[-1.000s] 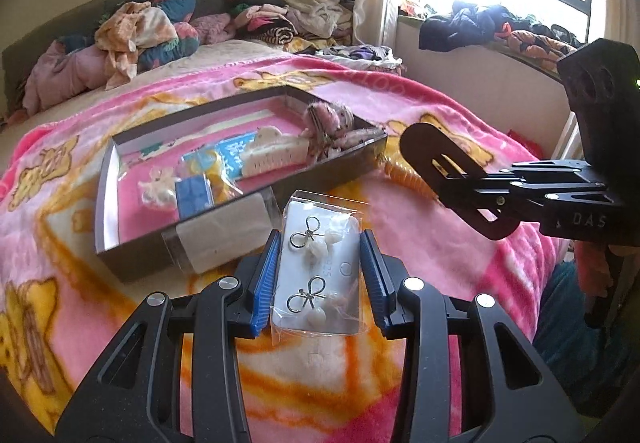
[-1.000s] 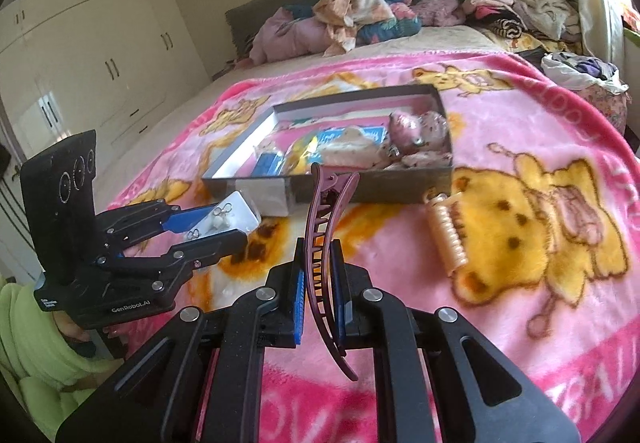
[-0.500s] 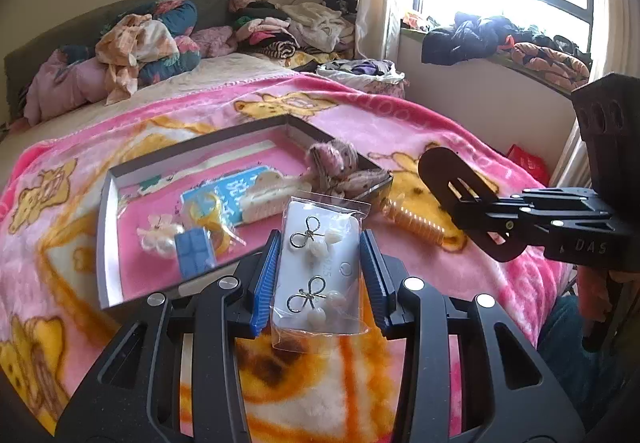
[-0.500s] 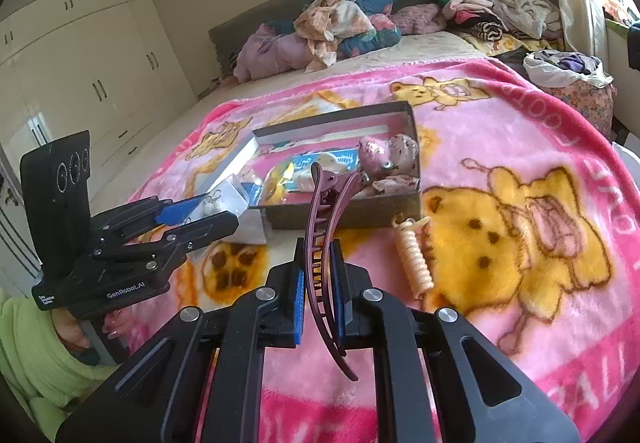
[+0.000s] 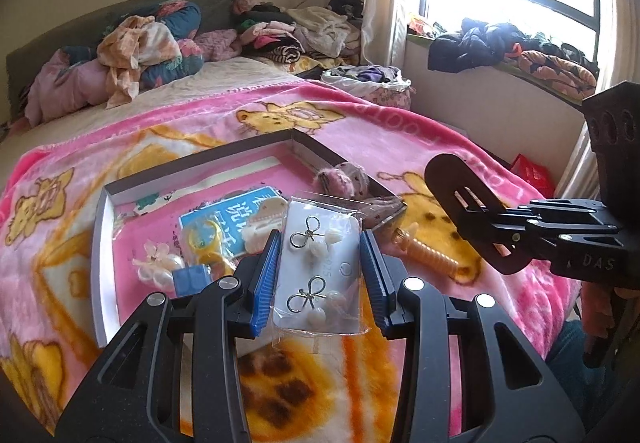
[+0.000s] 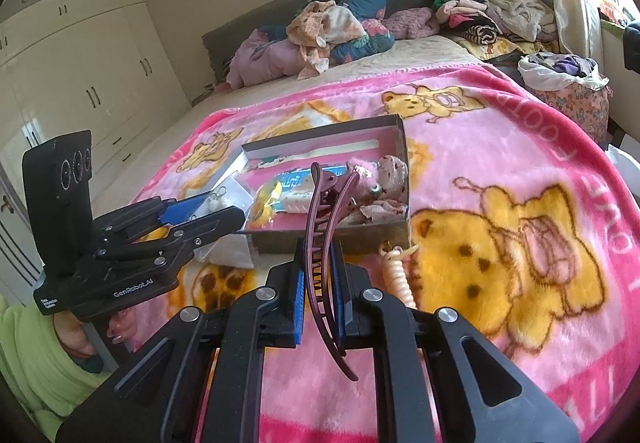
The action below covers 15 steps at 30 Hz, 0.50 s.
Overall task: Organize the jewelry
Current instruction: 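Carry the earring card and brown clip into the grey box and release both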
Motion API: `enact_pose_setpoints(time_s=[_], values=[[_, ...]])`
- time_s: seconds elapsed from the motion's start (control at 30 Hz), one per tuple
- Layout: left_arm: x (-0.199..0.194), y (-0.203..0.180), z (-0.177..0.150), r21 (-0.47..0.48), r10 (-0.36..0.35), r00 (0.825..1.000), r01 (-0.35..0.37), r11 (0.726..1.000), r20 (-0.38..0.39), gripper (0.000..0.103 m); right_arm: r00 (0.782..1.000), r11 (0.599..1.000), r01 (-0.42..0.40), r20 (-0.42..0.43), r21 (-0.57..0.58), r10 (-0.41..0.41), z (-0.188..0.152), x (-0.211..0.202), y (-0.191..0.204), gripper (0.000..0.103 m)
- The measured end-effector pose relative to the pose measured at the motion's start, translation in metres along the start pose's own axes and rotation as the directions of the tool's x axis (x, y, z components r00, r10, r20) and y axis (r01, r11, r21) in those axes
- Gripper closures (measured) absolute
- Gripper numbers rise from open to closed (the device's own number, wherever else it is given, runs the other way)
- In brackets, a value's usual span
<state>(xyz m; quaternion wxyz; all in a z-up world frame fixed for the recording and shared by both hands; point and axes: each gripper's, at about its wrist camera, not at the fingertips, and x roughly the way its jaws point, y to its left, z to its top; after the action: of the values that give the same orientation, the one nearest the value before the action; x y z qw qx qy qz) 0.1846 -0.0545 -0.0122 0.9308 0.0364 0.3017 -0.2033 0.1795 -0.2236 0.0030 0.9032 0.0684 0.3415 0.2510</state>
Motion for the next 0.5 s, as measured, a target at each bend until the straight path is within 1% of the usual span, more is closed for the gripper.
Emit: enact_pose_setpoints(time_s=[0.2, 0.5], values=[[0.014, 0.013, 0.007, -0.018, 0.032, 0.999, -0.032, 0.999, -0.003, 0.072, 1.000, 1.000, 0.006, -0.011, 0.007, -0.006, 0.011, 0.017, -0.005, 0.092], [0.035, 0.037, 0.018, -0.064, 0.104, 0.994, -0.105, 0.992, -0.020, 0.072, 0.999, 1.000, 0.010, -0.031, 0.004, -0.010, 0.035, 0.051, -0.006, 0.092]])
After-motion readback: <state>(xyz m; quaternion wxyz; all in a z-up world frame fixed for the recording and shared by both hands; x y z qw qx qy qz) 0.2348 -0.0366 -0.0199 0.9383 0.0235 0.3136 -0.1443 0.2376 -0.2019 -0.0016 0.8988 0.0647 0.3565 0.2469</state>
